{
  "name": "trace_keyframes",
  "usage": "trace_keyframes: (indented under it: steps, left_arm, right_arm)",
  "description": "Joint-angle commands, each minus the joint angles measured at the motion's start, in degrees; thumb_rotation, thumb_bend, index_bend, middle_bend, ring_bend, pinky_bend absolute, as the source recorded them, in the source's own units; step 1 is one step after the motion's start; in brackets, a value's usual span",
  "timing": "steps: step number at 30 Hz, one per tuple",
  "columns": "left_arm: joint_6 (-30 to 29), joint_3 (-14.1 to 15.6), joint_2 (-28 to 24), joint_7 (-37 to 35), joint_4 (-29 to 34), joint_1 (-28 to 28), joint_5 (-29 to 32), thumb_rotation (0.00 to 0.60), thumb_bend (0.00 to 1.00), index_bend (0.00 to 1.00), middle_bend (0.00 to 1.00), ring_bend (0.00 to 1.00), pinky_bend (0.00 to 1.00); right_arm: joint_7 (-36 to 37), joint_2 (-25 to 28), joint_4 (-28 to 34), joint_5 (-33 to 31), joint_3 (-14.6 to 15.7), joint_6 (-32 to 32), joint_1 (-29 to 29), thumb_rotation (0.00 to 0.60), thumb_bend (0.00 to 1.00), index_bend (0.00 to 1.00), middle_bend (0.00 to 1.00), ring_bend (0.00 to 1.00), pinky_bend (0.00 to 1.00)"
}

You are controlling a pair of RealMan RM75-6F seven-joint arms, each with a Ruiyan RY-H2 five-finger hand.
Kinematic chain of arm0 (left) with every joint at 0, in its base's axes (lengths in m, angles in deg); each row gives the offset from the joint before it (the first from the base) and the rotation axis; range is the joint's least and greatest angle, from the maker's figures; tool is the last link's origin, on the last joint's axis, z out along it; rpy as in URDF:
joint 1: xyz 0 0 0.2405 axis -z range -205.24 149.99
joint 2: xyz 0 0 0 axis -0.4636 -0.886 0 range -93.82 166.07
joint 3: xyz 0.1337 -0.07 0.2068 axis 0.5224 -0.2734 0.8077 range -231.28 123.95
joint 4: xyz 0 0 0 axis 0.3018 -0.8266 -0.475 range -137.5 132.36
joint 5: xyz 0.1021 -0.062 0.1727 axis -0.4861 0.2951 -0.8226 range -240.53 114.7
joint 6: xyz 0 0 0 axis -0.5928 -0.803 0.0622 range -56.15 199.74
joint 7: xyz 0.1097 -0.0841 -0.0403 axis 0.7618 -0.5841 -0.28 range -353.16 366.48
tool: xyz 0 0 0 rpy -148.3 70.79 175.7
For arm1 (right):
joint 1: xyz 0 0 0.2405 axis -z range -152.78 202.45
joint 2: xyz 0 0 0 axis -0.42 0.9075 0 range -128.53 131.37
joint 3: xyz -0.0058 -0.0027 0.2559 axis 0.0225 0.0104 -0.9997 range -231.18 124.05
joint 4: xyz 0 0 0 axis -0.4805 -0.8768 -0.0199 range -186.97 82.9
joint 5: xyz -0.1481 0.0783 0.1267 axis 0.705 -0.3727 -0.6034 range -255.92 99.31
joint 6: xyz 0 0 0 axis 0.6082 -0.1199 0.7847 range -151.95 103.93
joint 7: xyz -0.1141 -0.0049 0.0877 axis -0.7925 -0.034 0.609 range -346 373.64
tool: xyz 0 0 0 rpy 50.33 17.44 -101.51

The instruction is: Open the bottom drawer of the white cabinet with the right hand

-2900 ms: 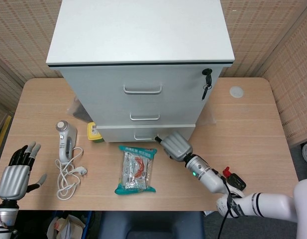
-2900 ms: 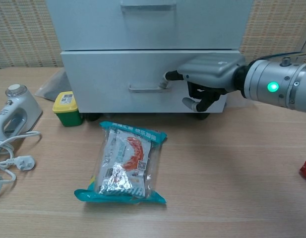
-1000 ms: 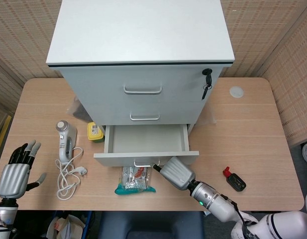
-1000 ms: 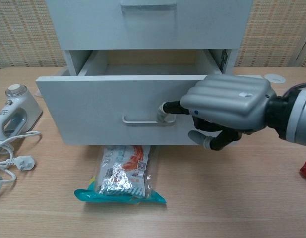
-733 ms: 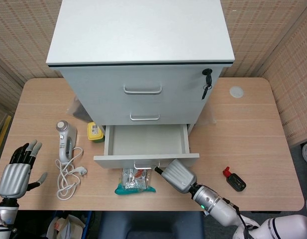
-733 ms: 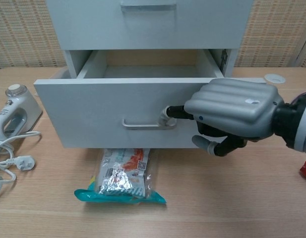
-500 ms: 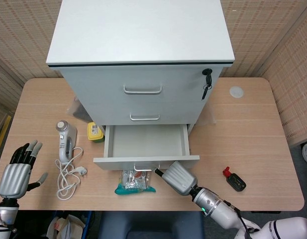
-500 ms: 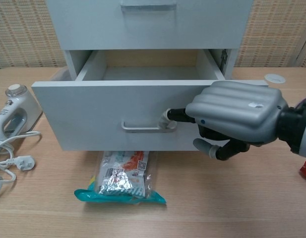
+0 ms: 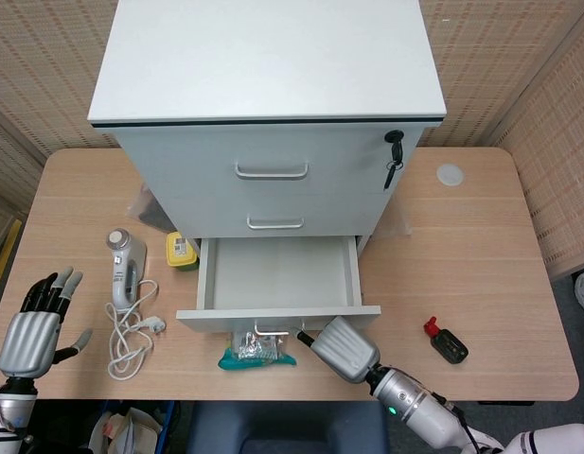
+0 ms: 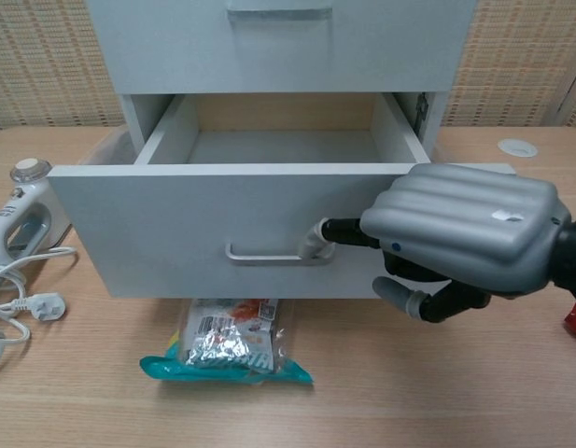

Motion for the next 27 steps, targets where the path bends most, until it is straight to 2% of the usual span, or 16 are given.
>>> trace_keyframes:
  steps: [1,10,19,24,27]
  left_arm:
    - [0.00,0.01,0.10,0.02,0.01,0.03,-0.06,0.600,0.25,0.00,0.00,0.00,0.09]
    - [0.08,-0.13,0.35,-0.08,-0.05,0.28,-0.22,0.600,0.25,0.00,0.00,0.00,0.09]
    - [0.18,-0.36,0.36,-0.45,-0.06,0.64,-0.46,0.600,0.25,0.00,0.00,0.00,0.09]
    - [0.24,-0.51,0.47,-0.47,0.03,0.85,-0.51,0.600,0.25,0.00,0.00,0.00,0.09]
    - [0.24,-0.53,0.48,-0.42,0.13,0.84,-0.36,0.600,0.25,0.00,0.00,0.00,0.09]
  right_arm:
    - [0.96,0.72,0.43,1.96,0.39,1.25,1.17,0.600,0.51,0.17,0.95,1.00,0.99]
    - [6.88,4.84,2.05,10.13,2.61,6.98,5.83,0.600,0.50,0.17,0.90,0.97,0.99]
    - [14.84,12.39,2.64,22.68,5.40,19.65,13.85,0.600,0.49,0.17,0.82,0.86,0.93]
    - [16.31,17.15,2.62,25.62,5.51,27.20,18.95,0.600,0.48,0.17,0.77,0.79,0.89]
    - [18.82,19.92,1.55,25.07,4.84,31.15,21.73,0.600,0.43,0.17,0.72,0.72,0.84]
